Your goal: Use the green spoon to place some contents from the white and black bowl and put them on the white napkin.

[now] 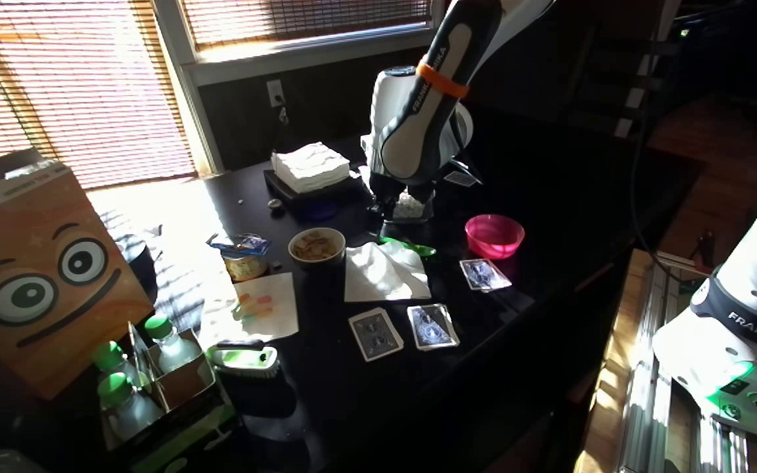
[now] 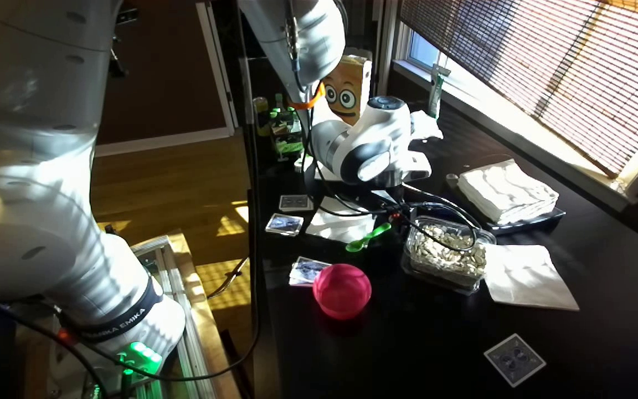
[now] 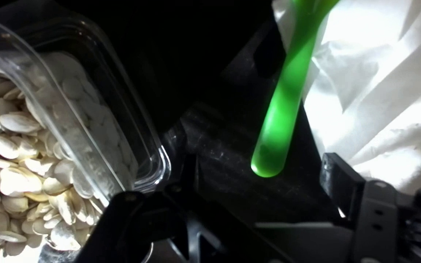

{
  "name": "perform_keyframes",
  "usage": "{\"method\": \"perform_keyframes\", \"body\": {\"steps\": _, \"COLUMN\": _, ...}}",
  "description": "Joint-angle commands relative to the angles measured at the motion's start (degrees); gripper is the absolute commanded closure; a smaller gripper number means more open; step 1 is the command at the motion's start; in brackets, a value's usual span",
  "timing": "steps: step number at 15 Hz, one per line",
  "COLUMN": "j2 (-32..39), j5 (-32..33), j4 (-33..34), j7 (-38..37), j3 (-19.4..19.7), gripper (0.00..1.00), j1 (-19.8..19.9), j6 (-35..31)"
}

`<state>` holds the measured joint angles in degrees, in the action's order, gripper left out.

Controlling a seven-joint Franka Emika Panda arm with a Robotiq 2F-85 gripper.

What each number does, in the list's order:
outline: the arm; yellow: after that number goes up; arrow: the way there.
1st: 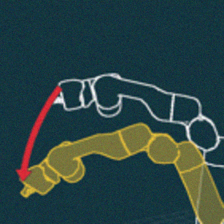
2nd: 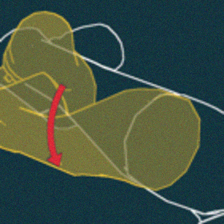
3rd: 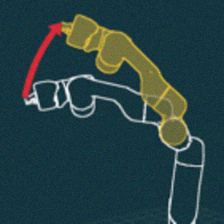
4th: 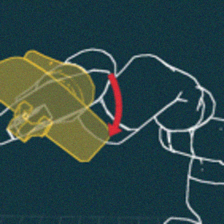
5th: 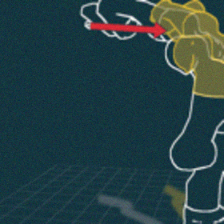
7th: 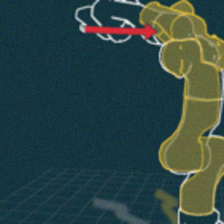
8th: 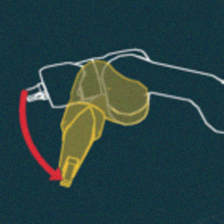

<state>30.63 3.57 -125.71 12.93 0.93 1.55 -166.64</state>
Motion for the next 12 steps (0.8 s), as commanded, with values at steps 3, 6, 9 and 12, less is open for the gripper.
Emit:
{"method": "perform_keyframes", "body": {"steps": 3, "j2": 1.82, "j5": 2.27, "j4": 1.05, "j7": -1.9, "j3": 1.26, "gripper": 0.17, "j1": -0.68, "j6": -0.39}}
{"method": "perform_keyframes", "body": {"steps": 6, "j2": 2.24, "j5": 2.53, "j4": 0.98, "j7": -1.95, "j3": 1.51, "gripper": 0.18, "j1": -0.79, "j6": -0.26}}
{"method": "perform_keyframes", "body": {"steps": 9, "j2": 2.45, "j5": 2.57, "j4": 0.93, "j7": -1.92, "j3": 1.53, "gripper": 0.24, "j1": -0.74, "j6": -0.2}}
{"method": "perform_keyframes", "body": {"steps": 12, "j2": 1.92, "j5": 2.61, "j4": 0.74, "j7": -2.07, "j3": 1.66, "gripper": 0.41, "j1": -0.9, "j6": 0.48}}
